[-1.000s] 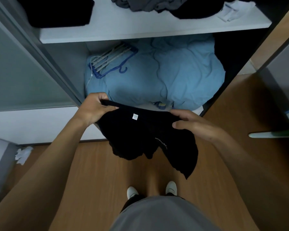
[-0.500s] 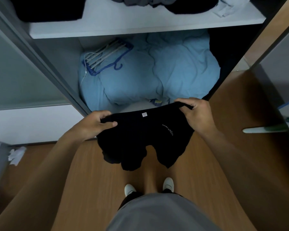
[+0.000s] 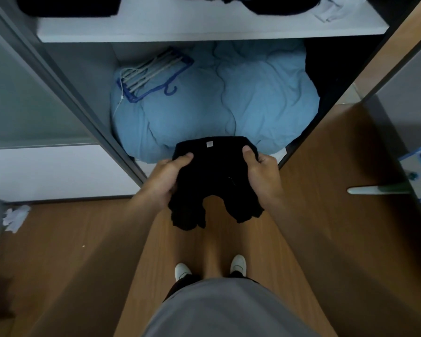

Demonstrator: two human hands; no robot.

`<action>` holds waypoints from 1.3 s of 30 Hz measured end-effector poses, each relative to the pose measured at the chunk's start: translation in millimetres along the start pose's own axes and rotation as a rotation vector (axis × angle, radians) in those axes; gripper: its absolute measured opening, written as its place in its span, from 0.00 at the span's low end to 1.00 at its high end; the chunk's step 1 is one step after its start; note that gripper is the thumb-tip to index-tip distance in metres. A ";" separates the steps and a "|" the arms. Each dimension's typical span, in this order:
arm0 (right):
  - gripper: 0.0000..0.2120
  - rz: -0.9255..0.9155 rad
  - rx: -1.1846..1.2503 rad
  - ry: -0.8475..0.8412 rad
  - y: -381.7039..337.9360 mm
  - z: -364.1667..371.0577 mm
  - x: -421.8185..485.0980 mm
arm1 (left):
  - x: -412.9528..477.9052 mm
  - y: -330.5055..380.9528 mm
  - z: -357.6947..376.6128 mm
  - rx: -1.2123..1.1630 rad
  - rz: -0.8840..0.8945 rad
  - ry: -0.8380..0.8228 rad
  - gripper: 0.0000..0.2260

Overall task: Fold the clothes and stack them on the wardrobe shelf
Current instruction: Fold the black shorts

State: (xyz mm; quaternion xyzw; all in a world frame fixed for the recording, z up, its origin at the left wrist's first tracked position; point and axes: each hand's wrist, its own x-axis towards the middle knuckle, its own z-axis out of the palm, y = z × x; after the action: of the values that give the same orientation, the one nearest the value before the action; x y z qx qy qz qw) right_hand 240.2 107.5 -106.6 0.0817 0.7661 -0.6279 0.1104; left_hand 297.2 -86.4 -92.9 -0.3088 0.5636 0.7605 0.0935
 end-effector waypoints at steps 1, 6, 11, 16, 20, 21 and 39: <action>0.22 -0.002 -0.002 0.004 1.8 4.3 -2.9 | -0.8 -3.2 5.9 0.028 0.008 -0.019 0.08; 0.15 -0.084 -0.040 -0.111 4.7 18.9 -14.6 | -0.9 -11.3 22.0 0.248 0.032 -0.027 0.09; 0.11 -0.193 -0.126 -0.300 4.5 32.2 -22.6 | -4.5 -11.4 33.8 0.274 0.070 -0.041 0.11; 0.13 -0.342 -0.257 -0.250 6.3 32.4 -21.6 | -3.2 -6.0 27.7 0.432 0.143 -0.061 0.11; 0.13 -0.377 -0.237 -0.162 2.5 24.8 -15.3 | -5.9 -7.2 19.9 0.384 0.169 -0.102 0.09; 0.12 -0.388 -0.231 -0.169 1.5 25.3 -15.4 | -6.9 -8.7 19.6 0.355 0.179 -0.096 0.08; 0.26 -0.195 0.006 -0.592 3.1 19.8 -35.0 | -8.6 -8.1 14.7 0.263 0.402 0.045 0.13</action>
State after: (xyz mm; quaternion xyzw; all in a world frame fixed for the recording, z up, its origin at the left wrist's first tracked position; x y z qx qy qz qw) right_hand 276.0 89.2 -103.8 -0.1782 0.7029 -0.6344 0.2677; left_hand 302.7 -68.4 -91.9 -0.1926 0.7097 0.6768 -0.0331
